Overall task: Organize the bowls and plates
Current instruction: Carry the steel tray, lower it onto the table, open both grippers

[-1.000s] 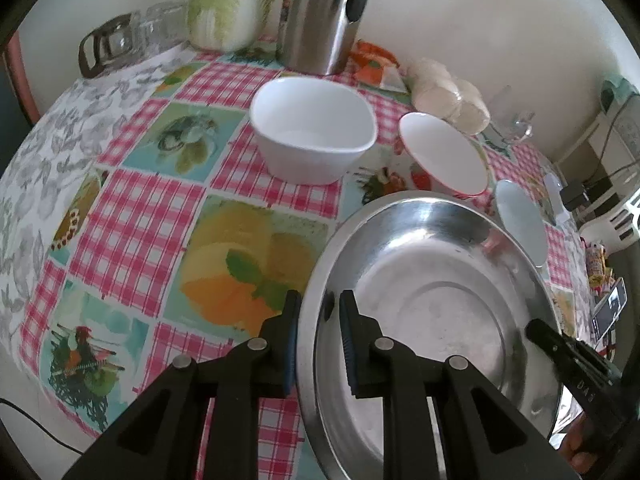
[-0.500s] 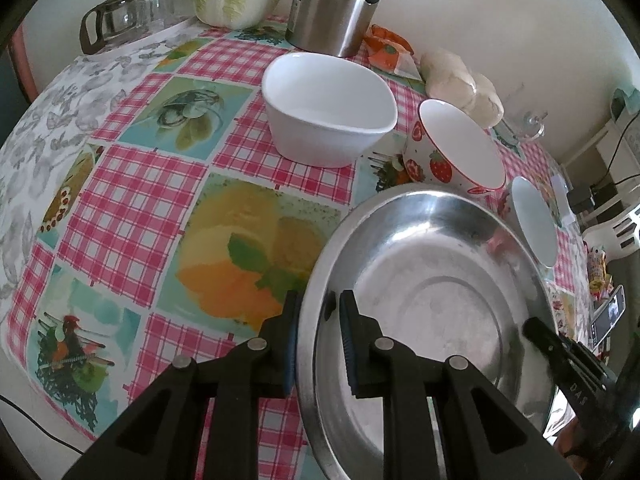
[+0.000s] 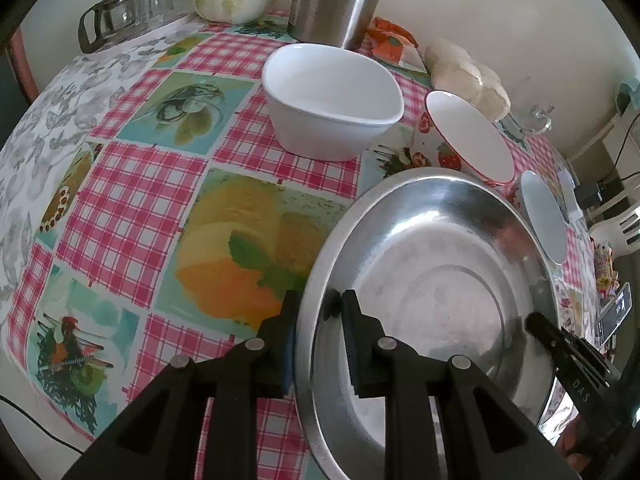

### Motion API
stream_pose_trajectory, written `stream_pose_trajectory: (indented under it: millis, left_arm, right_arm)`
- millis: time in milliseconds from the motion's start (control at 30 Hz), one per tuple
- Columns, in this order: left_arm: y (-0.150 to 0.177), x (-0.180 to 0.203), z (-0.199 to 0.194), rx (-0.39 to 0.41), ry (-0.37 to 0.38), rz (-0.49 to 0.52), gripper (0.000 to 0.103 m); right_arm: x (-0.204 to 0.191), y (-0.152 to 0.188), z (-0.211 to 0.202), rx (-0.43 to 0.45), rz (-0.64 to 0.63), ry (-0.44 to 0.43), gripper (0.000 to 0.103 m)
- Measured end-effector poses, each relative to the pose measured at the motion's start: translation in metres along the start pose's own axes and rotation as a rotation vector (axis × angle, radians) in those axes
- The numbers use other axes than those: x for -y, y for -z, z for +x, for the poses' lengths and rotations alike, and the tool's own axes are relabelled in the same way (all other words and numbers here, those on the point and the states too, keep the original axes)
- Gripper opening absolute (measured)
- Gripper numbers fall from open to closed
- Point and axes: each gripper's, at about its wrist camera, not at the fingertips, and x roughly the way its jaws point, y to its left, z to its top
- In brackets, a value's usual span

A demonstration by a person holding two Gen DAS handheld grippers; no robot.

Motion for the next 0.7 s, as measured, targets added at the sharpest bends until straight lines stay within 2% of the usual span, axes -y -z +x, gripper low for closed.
stream_pose_trajectory:
  millis: [333, 367, 467, 700]
  left_arm:
    - [0.0006, 0.0013, -0.0012, 0.004, -0.011, 0.003, 0.023]
    - [0.001, 0.0006, -0.0017, 0.004, -0.014, 0.004, 0.023]
    - [0.0017, -0.0009, -0.0017, 0.002, -0.019, 0.001, 0.027]
    - [0.001, -0.0007, -0.0041, 0.01, -0.021, 0.004, 0.039]
  right_arm:
    - [-0.0009, 0.0002, 0.0011, -0.005, -0.001, 0.001, 0.019]
    - [-0.0008, 0.0001, 0.0009, -0.006, -0.002, 0.007, 0.022]
    - [0.0011, 0.0003, 0.0005, -0.006, 0.01, 0.01, 0.027]
    - [0.0026, -0.0002, -0.0026, 0.004, 0.022, 0.012, 0.029]
